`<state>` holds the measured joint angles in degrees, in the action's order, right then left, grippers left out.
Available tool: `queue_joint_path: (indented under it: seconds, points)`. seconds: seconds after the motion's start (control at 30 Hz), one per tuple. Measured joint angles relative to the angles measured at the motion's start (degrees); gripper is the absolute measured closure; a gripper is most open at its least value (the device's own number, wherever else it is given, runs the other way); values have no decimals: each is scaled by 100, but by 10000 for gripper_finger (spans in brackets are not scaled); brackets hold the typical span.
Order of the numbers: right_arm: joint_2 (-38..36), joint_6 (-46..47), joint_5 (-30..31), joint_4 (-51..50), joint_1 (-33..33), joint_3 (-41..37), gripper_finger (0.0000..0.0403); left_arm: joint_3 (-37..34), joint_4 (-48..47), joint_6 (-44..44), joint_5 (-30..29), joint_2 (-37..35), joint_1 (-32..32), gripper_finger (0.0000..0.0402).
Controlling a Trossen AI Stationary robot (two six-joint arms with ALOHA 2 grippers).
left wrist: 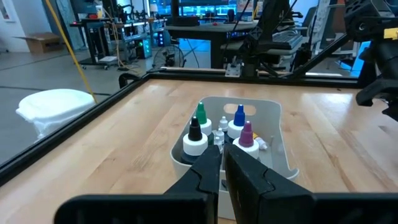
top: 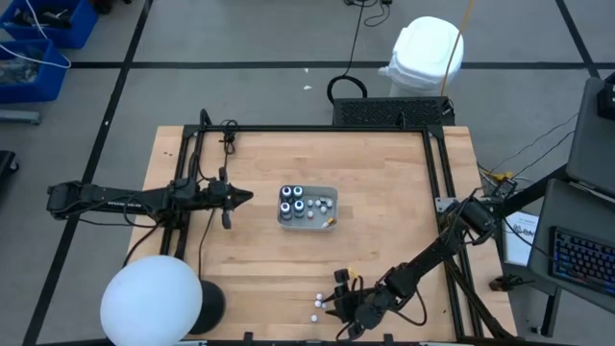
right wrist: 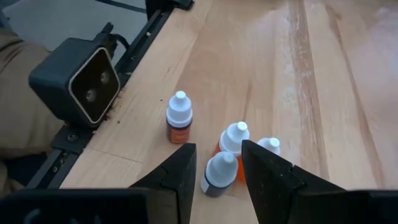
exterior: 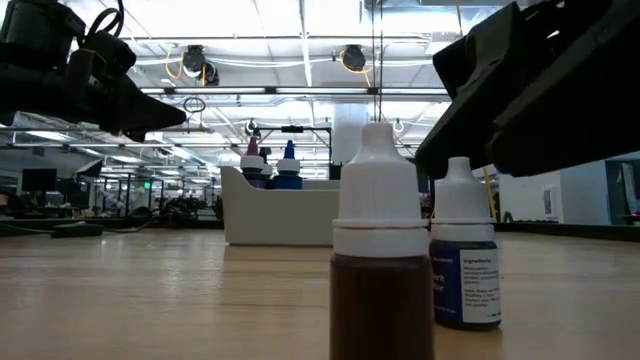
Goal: Pick & Place food coloring
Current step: Put the small black food coloring bottle into the gray bin
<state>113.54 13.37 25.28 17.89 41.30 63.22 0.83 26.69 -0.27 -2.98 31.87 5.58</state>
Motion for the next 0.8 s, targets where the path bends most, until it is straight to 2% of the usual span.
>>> queue_joint_path:
  seconds: [0.8]
  points:
    - [4,72,23,-57,-10,0,282,1,10,0,0,1,0,371]
